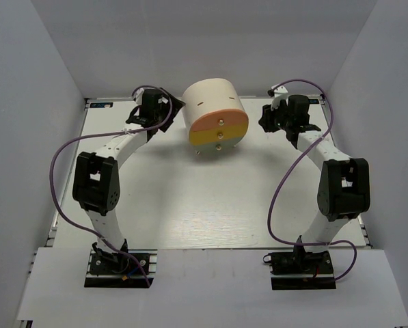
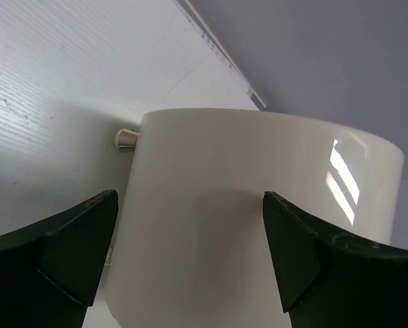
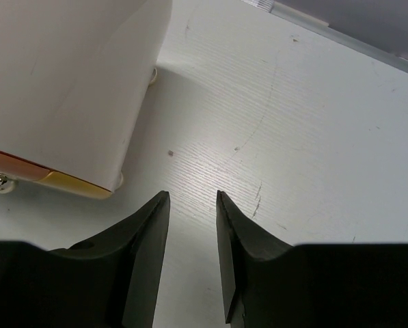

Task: Sort the stationery into containers
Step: Reset both arms

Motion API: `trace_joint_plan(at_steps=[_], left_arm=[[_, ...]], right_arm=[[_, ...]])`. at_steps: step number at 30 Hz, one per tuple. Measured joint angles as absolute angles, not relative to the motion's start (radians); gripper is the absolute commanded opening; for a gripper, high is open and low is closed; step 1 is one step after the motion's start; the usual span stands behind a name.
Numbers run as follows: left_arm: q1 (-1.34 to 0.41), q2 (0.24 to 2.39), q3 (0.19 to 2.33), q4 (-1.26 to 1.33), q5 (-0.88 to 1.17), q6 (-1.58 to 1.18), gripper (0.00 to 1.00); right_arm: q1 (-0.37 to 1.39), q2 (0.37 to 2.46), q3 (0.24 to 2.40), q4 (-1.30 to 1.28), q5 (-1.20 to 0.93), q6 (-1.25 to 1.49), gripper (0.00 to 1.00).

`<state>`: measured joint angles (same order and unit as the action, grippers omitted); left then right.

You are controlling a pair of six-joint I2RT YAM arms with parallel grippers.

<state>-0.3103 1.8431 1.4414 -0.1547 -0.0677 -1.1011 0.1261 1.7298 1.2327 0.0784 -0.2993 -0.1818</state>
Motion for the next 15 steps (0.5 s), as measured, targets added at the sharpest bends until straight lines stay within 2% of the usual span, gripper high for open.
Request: trace_joint_plan(at_steps=[15], left_arm=[[-0.309, 1.974, 1.581, -0.164, 0.016, -1.099, 0.96]], right_arm=[[0.110, 1.730, 1.232, 0.084, -0.299, -0.163, 0.43]])
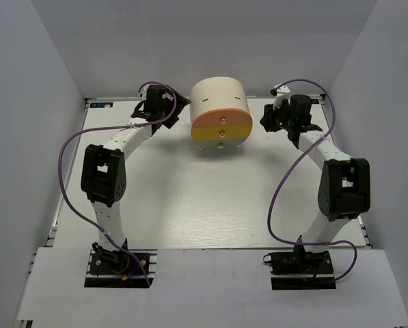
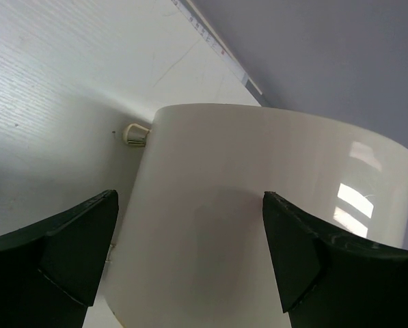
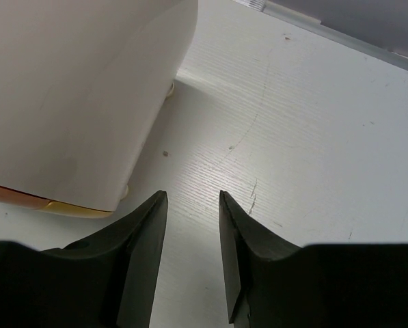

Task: Sort the stationery into containers
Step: Reset both arms

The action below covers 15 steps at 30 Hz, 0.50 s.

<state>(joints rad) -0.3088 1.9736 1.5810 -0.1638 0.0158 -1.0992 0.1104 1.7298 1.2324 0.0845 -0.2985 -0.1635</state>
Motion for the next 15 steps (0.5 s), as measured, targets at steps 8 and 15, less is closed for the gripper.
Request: trace_joint_plan(at_steps=[8, 15], left_arm=[[-0.306, 1.881, 1.444, -0.231, -0.054, -1.088, 0.99], [-0.289, 1.534, 1.116, -0.242, -0.106, -1.027, 0.99]], right_arm=[[0.097, 1.695, 1.153, 0.088, -0.294, -0.165, 0.58], [0.076, 1.510, 0.984, 0.054, -0.288, -0.181, 0.72]])
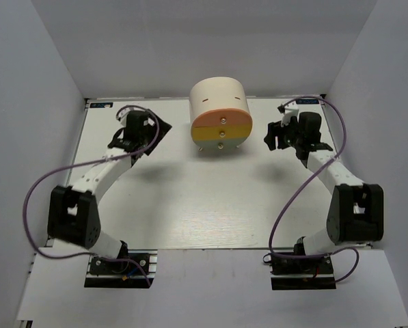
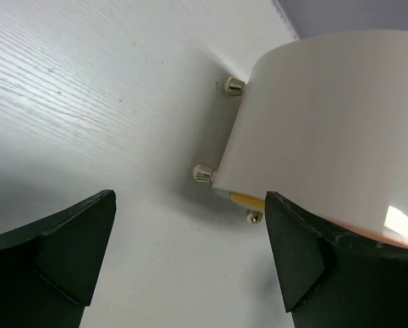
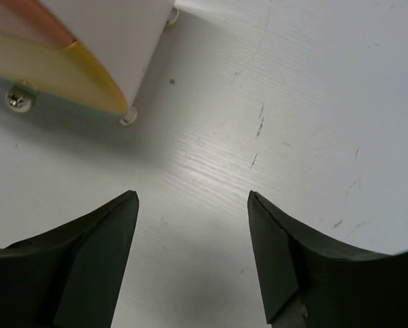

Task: Sort the stationery into containers
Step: Reset both arms

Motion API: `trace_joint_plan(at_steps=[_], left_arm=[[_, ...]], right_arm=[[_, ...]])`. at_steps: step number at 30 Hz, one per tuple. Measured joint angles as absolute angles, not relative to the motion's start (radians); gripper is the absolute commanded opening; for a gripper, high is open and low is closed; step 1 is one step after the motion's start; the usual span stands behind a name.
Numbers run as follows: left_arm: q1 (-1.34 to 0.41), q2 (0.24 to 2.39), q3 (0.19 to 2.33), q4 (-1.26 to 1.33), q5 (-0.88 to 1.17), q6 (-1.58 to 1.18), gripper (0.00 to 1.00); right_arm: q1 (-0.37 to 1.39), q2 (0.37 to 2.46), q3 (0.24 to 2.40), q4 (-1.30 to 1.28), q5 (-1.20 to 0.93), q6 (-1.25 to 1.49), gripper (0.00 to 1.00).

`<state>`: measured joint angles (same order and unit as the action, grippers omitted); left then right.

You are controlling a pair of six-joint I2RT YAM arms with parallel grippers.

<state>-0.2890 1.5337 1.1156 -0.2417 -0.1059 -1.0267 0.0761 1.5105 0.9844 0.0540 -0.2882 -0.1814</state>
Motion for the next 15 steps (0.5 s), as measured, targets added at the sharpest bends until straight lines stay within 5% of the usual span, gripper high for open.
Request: trace_joint_plan(at_steps=[2, 3, 4, 15], left_arm=[[-0.289, 1.430, 1.039, -0.228, -0.110, -0.991, 0.99], [-0.292, 1.385, 0.999, -0.214, -0.109, -0.968, 0.99], [-0.295, 1.337, 0.957, -0.204, -0.105, -0.940, 0.99], [-0.303, 0.980, 0.648, -0.134, -0.010, -0.696, 0.99]], right_arm=[[0.072, 1.453, 0.950, 0.034, -0.298, -0.188, 0.72], [0.072, 1.429, 0.941, 0.017, -0.305, -0.191, 0.87], [0.071, 1.407, 0.936, 0.000, -0.314, -0.195, 0.90], [0.072, 1.304, 0.891, -0.084, -0.335, -0.129, 0.90]])
